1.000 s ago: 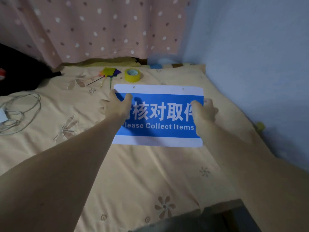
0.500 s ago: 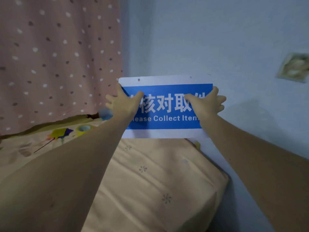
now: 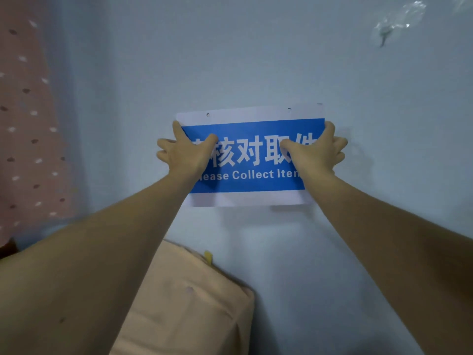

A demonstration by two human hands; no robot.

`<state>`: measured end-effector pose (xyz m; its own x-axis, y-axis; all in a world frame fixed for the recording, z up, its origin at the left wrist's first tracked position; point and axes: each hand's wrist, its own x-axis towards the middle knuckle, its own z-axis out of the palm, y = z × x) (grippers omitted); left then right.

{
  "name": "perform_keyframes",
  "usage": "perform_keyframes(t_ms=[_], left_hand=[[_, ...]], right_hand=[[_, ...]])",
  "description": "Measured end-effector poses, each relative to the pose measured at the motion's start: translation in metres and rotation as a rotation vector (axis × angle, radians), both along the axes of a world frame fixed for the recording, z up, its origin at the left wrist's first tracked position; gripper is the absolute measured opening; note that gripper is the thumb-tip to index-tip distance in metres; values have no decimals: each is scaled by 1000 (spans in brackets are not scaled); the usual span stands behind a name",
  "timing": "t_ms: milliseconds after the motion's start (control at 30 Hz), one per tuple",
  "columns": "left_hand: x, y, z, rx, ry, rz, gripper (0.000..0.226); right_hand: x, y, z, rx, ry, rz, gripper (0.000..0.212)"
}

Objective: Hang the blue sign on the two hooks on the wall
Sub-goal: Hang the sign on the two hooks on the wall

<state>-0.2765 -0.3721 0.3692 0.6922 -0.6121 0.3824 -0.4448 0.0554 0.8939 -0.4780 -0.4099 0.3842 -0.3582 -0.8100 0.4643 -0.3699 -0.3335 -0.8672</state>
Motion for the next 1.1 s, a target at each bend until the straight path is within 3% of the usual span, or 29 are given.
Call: perform_keyframes(t_ms=[300,500,767,1100], left_hand=[[-151,-82,50,-74,4,-270,90],[-218,-124,82,-156,-30,-411,96],[-249,-165,123,-315,-150,-433,96],[-249,-189,149,-323,-213,-525,75]], right_hand=[[-149,-23,52,-94,43,-315,84],[-206,-36,81,-167,113,-513,92],[-226,-50,111,-232,173,-637,105],[-236,-66,137,-165,284,-674,92]])
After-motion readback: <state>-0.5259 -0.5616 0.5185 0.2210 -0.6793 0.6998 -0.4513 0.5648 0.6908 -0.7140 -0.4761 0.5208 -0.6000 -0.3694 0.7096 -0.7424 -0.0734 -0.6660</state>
